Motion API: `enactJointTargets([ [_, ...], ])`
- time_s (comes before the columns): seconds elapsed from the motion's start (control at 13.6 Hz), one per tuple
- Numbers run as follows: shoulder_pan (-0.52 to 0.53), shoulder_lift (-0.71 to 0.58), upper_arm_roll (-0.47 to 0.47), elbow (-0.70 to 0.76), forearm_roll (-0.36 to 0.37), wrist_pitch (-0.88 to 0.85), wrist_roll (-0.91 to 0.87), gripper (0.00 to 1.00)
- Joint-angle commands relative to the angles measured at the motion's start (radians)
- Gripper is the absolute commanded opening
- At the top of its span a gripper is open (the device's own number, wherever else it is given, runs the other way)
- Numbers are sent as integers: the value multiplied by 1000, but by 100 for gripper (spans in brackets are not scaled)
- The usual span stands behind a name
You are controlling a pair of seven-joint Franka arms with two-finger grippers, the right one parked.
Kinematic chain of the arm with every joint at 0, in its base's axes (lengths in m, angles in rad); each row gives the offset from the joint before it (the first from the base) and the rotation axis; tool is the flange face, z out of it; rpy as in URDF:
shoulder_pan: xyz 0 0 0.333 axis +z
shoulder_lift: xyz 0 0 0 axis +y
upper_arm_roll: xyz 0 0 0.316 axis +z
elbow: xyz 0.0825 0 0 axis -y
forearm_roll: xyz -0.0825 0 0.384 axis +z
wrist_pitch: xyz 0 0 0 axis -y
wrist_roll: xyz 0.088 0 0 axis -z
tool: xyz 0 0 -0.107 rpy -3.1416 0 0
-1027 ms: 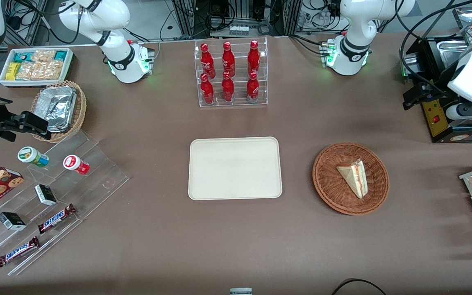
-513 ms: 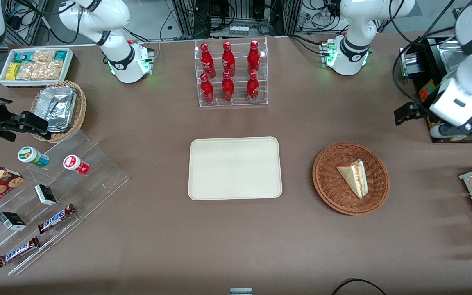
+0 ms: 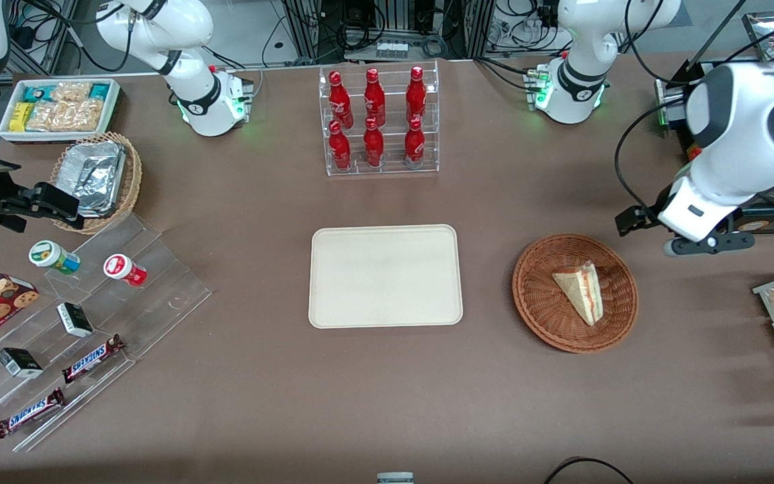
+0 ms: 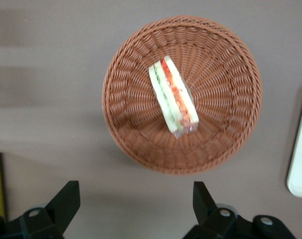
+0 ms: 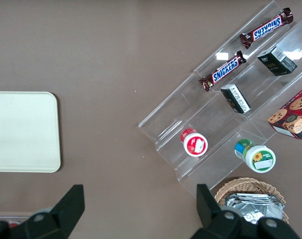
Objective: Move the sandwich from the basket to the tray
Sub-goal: 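Move the left gripper over the wrapped sandwich in the wicker basket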
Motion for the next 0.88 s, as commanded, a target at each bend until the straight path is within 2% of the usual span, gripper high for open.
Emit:
enactJointTargets([
  [0.0,10,30,-8,-40,13,98,-72,100],
  [0.37,-16,107,-11,-30,12,180,-319,100],
  [0.81,-50,179,-14,6,10,192,-362,100],
])
